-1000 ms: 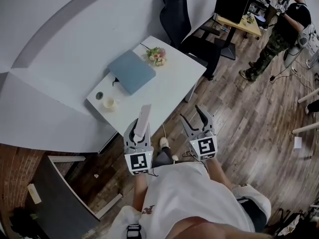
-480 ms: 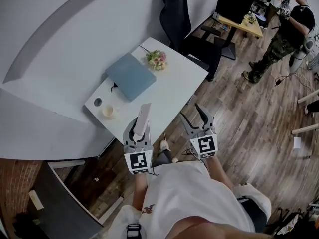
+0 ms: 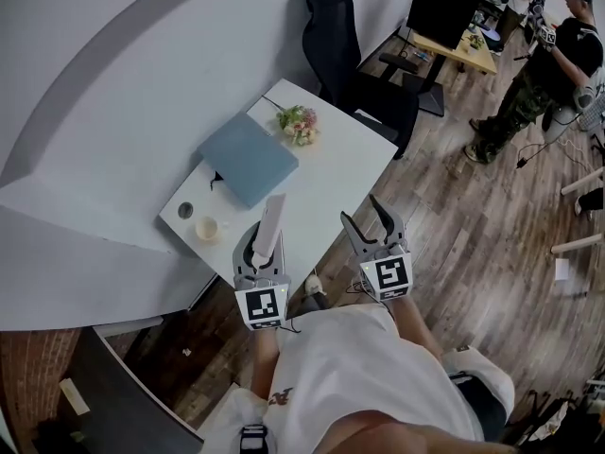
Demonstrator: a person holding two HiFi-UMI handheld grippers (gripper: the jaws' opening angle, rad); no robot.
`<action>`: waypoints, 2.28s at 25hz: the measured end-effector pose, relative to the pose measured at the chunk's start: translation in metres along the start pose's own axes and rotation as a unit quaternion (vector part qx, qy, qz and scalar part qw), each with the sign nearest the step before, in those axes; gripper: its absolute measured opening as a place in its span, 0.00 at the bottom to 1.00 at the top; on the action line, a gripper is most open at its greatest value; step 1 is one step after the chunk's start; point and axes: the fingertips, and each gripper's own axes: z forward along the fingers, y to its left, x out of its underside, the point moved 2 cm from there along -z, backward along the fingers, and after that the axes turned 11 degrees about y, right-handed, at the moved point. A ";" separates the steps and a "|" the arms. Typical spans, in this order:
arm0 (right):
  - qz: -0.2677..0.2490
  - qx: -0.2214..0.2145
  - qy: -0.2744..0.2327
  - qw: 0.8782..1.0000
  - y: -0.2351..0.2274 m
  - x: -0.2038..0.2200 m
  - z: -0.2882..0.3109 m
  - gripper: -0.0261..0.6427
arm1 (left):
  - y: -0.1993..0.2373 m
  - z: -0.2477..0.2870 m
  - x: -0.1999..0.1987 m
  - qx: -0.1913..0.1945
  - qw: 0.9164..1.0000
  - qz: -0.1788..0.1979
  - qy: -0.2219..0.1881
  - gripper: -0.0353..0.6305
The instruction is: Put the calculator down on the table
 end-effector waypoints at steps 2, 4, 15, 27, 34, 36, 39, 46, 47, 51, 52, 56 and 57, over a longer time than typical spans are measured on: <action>0.000 0.003 0.002 1.000 0.000 -0.004 0.007 0.44 | 0.006 0.005 -0.002 0.002 1.000 0.000 0.000 0.23; -0.001 0.006 0.003 1.000 0.000 -0.008 0.012 0.44 | 0.012 0.010 -0.004 0.005 1.000 0.000 -0.001 0.23; -0.009 0.020 0.013 1.000 0.001 -0.018 0.041 0.43 | 0.037 0.036 -0.003 0.019 1.000 -0.008 -0.009 0.23; -0.020 0.007 0.013 1.000 -0.008 -0.024 0.076 0.43 | 0.051 0.064 0.001 0.007 1.000 -0.023 -0.004 0.23; -0.023 -0.029 0.003 0.999 -0.027 -0.030 0.108 0.42 | 0.054 0.083 -0.006 -0.030 0.999 -0.028 0.006 0.23; -0.022 -0.045 0.001 0.999 -0.033 -0.029 0.120 0.42 | 0.054 0.091 -0.006 -0.044 0.999 -0.031 0.012 0.23; -0.023 -0.071 0.003 0.997 -0.041 -0.030 0.134 0.42 | 0.053 0.101 -0.008 -0.066 0.997 -0.034 0.019 0.23; -0.035 -0.132 0.002 0.991 -0.056 -0.035 0.182 0.42 | 0.062 0.128 -0.009 -0.120 0.991 -0.045 0.043 0.23; -0.036 -0.141 0.001 0.989 -0.058 -0.037 0.188 0.43 | 0.062 0.131 -0.010 -0.127 0.990 -0.047 0.046 0.23; -0.042 -0.170 -0.010 0.984 -0.068 -0.039 0.208 0.44 | 0.062 0.143 -0.012 -0.154 0.985 -0.053 0.051 0.23; -0.042 -0.176 -0.013 0.983 -0.071 -0.039 0.213 0.44 | 0.062 0.146 -0.012 -0.160 0.984 -0.055 0.052 0.23; -0.047 -0.208 -0.013 0.977 -0.077 -0.040 0.232 0.47 | 0.062 0.156 -0.013 -0.189 0.978 -0.066 0.064 0.23; -0.048 -0.217 -0.011 0.975 -0.078 -0.040 0.237 0.48 | 0.062 0.158 -0.013 -0.197 0.976 -0.069 0.067 0.23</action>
